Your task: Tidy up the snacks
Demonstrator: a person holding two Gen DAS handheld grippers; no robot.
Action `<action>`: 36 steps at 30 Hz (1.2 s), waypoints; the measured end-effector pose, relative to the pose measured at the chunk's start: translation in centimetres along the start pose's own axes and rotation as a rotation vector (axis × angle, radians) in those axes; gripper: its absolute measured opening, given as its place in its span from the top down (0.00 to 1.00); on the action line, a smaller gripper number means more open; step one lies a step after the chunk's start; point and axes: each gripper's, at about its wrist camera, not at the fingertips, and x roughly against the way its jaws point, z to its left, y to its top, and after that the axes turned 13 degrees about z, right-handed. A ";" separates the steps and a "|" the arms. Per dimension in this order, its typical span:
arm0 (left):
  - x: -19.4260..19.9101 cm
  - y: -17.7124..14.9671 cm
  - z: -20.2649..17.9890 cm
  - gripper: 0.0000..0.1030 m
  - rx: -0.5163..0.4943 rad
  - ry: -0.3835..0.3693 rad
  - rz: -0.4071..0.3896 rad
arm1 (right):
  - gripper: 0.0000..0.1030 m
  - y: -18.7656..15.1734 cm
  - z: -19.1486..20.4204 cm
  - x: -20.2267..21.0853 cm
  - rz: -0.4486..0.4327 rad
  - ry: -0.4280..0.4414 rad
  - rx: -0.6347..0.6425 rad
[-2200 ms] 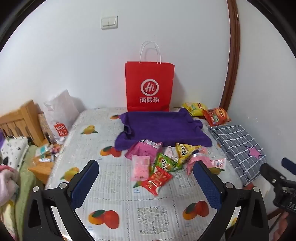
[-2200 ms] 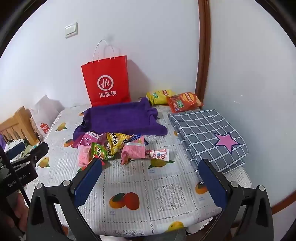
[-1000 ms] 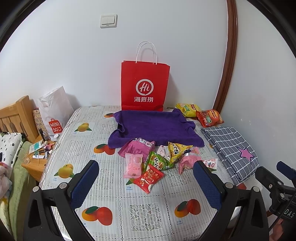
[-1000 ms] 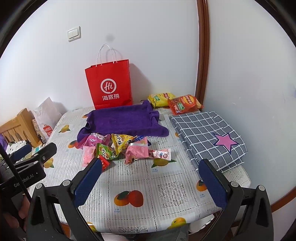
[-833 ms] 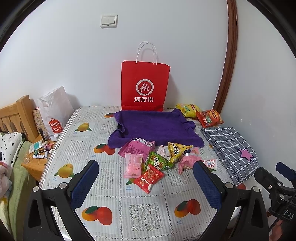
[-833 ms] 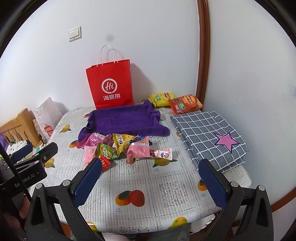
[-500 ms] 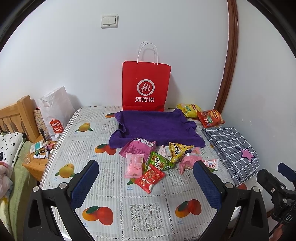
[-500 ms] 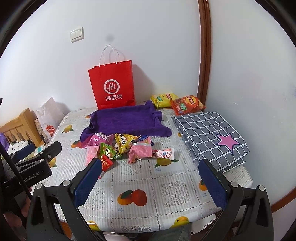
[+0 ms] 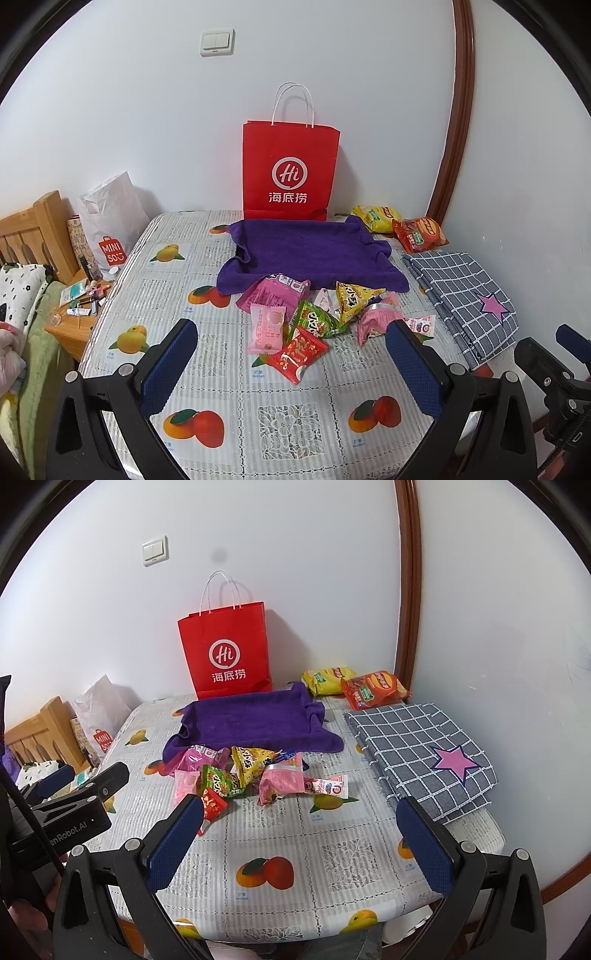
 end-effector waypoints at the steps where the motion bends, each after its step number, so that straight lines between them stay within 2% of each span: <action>1: 0.0 0.0 0.0 0.00 0.001 0.001 -0.001 | 0.00 0.0 0.0 0.0 0.000 0.000 -0.001; 26: 0.0 -0.3 -0.3 0.00 -0.002 0.000 0.003 | 0.00 -0.1 0.0 -0.1 0.004 -0.005 -0.002; 36: -1.1 0.6 -0.4 0.00 -0.009 -0.009 0.031 | 0.00 0.7 0.7 -0.3 0.009 -0.013 0.013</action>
